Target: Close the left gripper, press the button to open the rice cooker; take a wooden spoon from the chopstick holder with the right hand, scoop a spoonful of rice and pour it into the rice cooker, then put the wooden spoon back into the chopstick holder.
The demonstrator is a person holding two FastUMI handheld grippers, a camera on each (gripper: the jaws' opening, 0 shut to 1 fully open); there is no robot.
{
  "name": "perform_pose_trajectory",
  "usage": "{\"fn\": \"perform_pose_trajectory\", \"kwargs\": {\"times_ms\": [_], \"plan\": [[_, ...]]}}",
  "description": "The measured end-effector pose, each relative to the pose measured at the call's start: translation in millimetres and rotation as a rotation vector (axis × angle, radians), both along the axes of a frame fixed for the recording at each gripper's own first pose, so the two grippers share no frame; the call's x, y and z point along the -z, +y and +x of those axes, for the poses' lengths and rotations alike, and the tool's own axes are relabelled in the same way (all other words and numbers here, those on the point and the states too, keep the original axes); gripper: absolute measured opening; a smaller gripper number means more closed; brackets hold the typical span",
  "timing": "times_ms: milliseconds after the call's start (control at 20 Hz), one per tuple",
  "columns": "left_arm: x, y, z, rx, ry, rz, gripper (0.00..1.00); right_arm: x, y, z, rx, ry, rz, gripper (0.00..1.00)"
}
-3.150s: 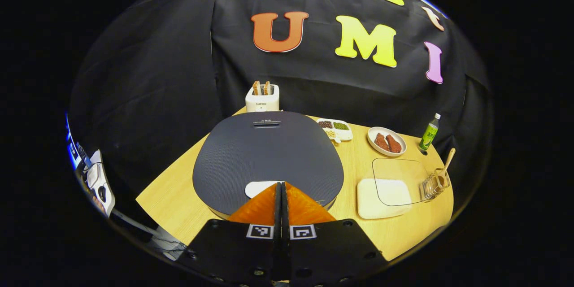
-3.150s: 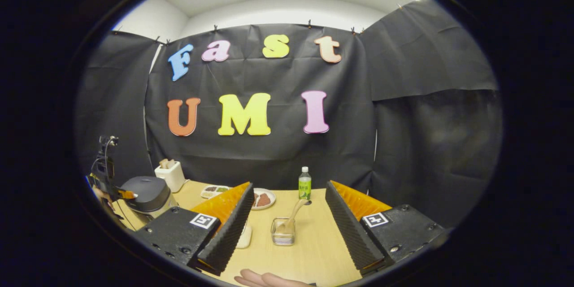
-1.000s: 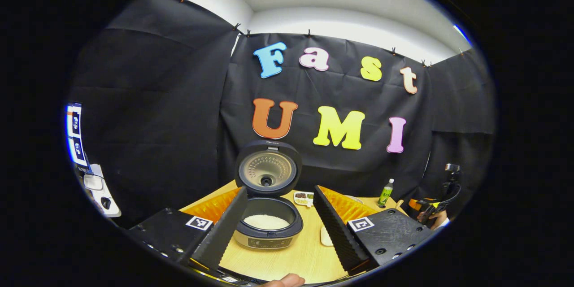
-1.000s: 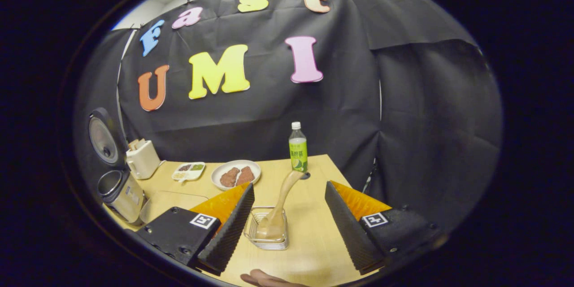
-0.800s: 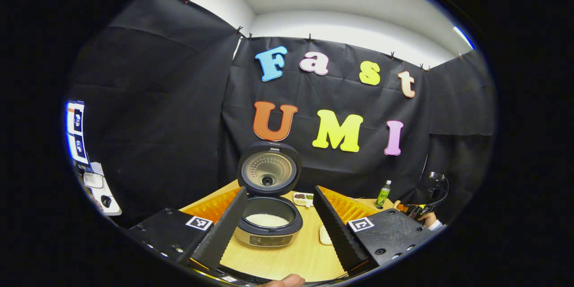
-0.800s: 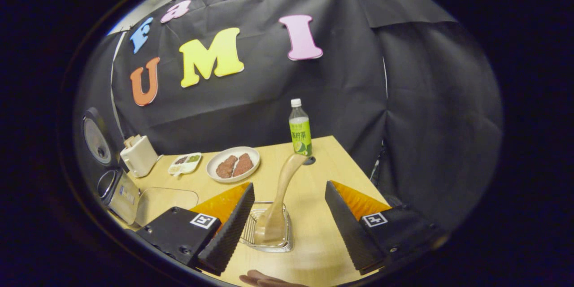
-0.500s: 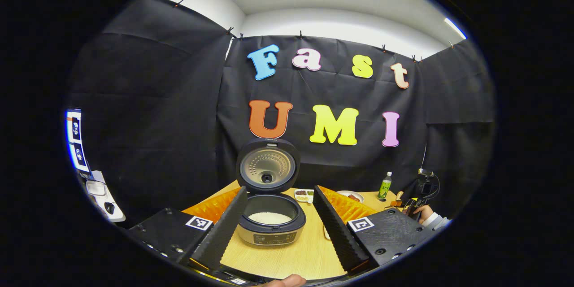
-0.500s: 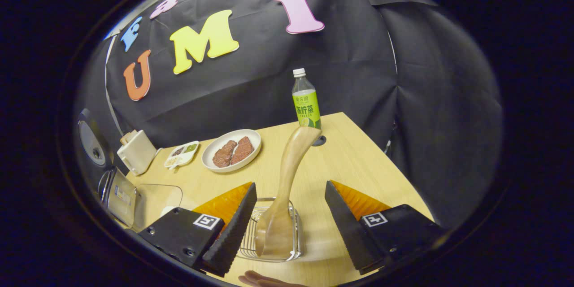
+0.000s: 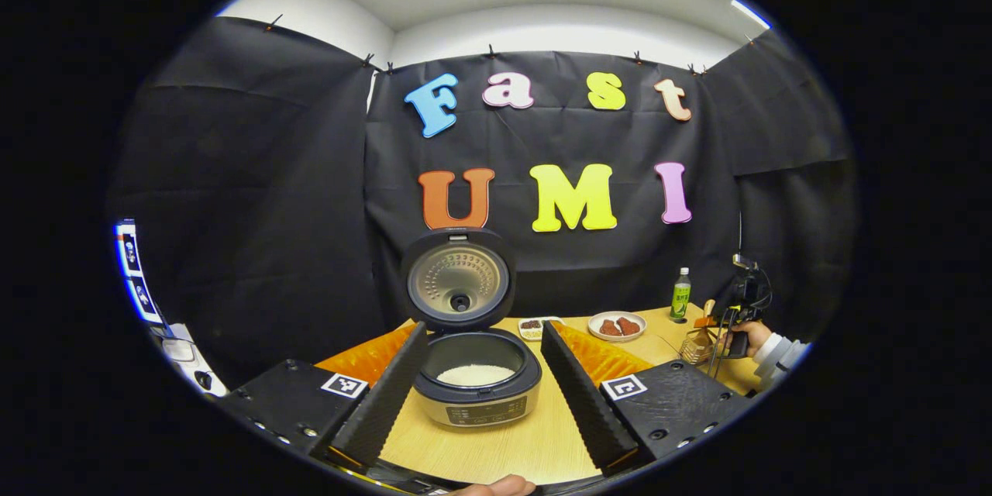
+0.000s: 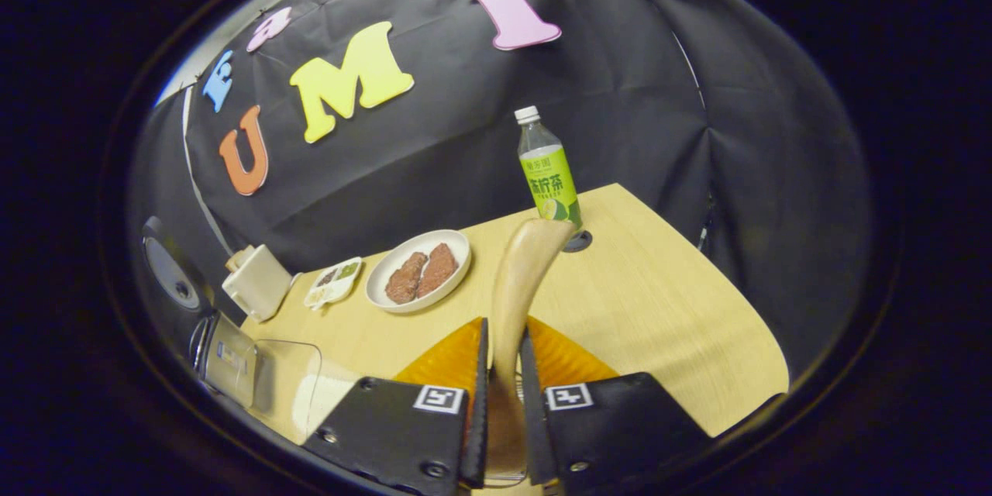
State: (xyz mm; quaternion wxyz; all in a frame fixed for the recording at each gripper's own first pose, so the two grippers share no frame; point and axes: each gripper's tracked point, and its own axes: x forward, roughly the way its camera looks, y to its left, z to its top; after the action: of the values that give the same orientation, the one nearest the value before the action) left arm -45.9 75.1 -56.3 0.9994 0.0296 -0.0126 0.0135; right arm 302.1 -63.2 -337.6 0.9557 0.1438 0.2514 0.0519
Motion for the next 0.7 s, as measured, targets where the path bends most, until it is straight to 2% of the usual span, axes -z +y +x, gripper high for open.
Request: {"fn": "perform_pose_trajectory", "kwargs": {"times_ms": [100,150,350,450,700], "plan": [[-2.2,-4.5,-0.7,0.016,-0.018,-0.006,0.94,-1.4,3.4,0.5,-0.043,-0.002,-0.005,0.19],[0.4,-7.7,-2.1,0.028,-0.013,-0.013,0.94,-2.5,2.7,-0.4,-0.044,-0.002,0.002,0.21],[11.7,-10.7,-4.4,0.037,0.008,-0.033,0.94,-9.1,-0.5,-5.9,-0.009,-0.025,0.024,0.17],[14.3,-10.5,-6.5,0.035,0.015,-0.021,0.94,-18.7,2.2,-10.5,-0.027,-0.071,-0.013,0.12],[19.2,-14.1,-11.6,0.061,0.016,-0.026,0.94,-72.4,6.5,-27.3,-0.021,-0.227,-0.078,0.1]]}}
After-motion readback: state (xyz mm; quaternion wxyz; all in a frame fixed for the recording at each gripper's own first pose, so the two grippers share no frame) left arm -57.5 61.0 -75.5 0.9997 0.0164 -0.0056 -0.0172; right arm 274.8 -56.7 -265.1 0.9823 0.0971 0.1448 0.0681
